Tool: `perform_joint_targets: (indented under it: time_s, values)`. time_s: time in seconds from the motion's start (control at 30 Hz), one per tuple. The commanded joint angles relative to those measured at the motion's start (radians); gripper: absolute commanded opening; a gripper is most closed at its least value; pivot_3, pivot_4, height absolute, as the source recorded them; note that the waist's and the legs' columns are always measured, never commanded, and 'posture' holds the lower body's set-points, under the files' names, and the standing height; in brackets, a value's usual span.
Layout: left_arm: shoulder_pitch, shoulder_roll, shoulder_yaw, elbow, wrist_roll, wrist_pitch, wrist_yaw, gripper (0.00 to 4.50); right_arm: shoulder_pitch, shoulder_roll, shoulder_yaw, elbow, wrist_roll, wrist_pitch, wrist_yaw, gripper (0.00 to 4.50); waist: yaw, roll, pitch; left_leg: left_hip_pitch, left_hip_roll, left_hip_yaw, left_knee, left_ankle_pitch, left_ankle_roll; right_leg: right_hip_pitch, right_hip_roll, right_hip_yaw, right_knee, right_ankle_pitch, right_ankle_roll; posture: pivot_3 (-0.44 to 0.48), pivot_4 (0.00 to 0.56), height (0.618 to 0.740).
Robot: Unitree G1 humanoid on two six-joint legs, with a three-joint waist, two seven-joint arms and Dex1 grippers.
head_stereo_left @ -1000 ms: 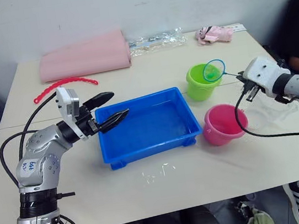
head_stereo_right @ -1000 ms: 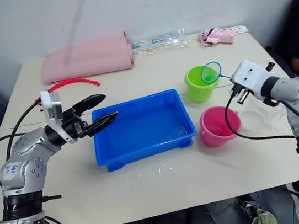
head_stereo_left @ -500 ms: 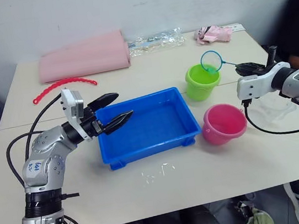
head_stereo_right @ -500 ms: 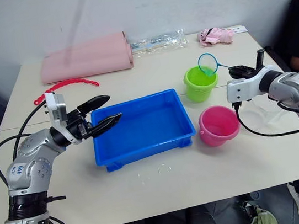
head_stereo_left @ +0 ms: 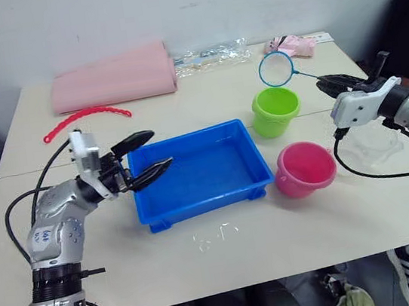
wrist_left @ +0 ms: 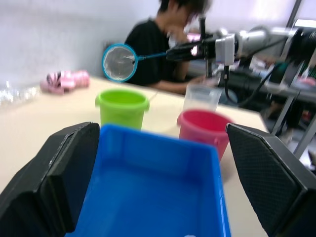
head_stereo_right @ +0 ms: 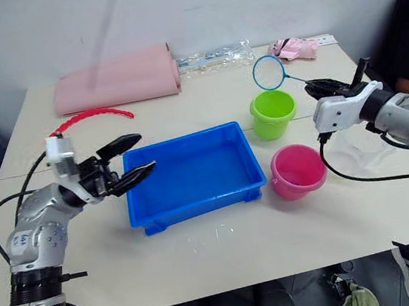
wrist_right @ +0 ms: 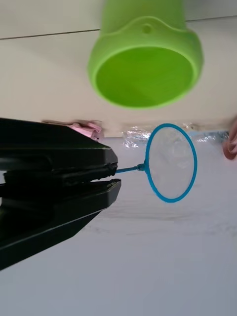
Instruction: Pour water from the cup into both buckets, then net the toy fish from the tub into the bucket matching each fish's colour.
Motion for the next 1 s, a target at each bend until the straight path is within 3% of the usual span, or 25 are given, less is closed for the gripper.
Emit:
perform_joint_targets:
  time_s: [0.03,0.13,0.23,0.37,0.47,0.63,1.0]
  values:
    - [0.097,0.151,0.087,-0.138,-0.106,0.117,-0.086,4.45,0.195,0.001,-0.122,-0.518,0.759,0.487,0.412,0.00,-0.001,-0.001,0.001,0.000,0.002,-0.004,0.000,0.000,0.000,0.003,0.000,0.003,-0.001,0.000,0.000,0.000,0.150,0.740]
    - [0.175,0.216,0.145,-0.179,-0.135,0.129,-0.113,4.45,0.306,-0.021,-0.161,-0.737,0.914,0.695,0.485,0.00,0.002,0.003,0.003,0.000,0.005,-0.005,-0.002,-0.001,0.000,0.003,0.000,0.006,0.000,0.000,-0.001,0.000,0.150,0.740]
    - [0.294,0.265,0.209,-0.204,-0.142,0.097,-0.230,4.45,0.420,-0.032,-0.124,-0.915,0.958,0.805,0.578,0.00,0.008,0.002,0.002,0.000,0.003,-0.006,0.000,-0.003,0.002,0.004,-0.002,0.004,-0.002,0.000,-0.001,0.000,0.150,0.740]
    - [0.435,0.339,0.259,-0.196,-0.101,0.032,-0.373,4.45,0.529,0.017,-0.077,-0.976,0.893,0.797,0.685,0.00,0.007,0.001,0.002,0.001,0.003,-0.005,0.000,-0.007,0.005,0.003,-0.004,0.001,-0.003,0.000,-0.002,0.000,0.150,0.740]
    - [0.545,0.350,0.258,-0.200,-0.031,-0.074,-0.457,4.45,0.567,0.091,-0.009,-0.933,0.771,0.758,0.700,0.00,0.004,0.001,0.001,0.001,0.002,-0.004,0.000,-0.007,0.004,0.003,-0.004,-0.004,-0.003,0.000,-0.002,0.000,0.150,0.740]
    - [0.650,0.291,0.225,-0.283,0.003,-0.128,-0.414,4.45,0.588,0.203,0.104,-0.791,0.571,0.625,0.745,0.00,0.001,0.000,0.001,0.001,0.003,-0.003,0.000,-0.007,0.001,0.002,-0.003,-0.004,-0.004,-0.001,-0.003,0.000,0.150,0.740]
    - [0.718,0.279,0.197,-0.370,-0.001,-0.112,-0.345,4.45,0.530,0.432,0.192,-0.442,0.385,0.387,0.779,0.00,0.001,0.000,0.001,0.001,0.003,-0.004,0.001,-0.006,0.001,0.003,-0.002,-0.004,-0.001,-0.001,-0.003,0.000,0.150,0.740]
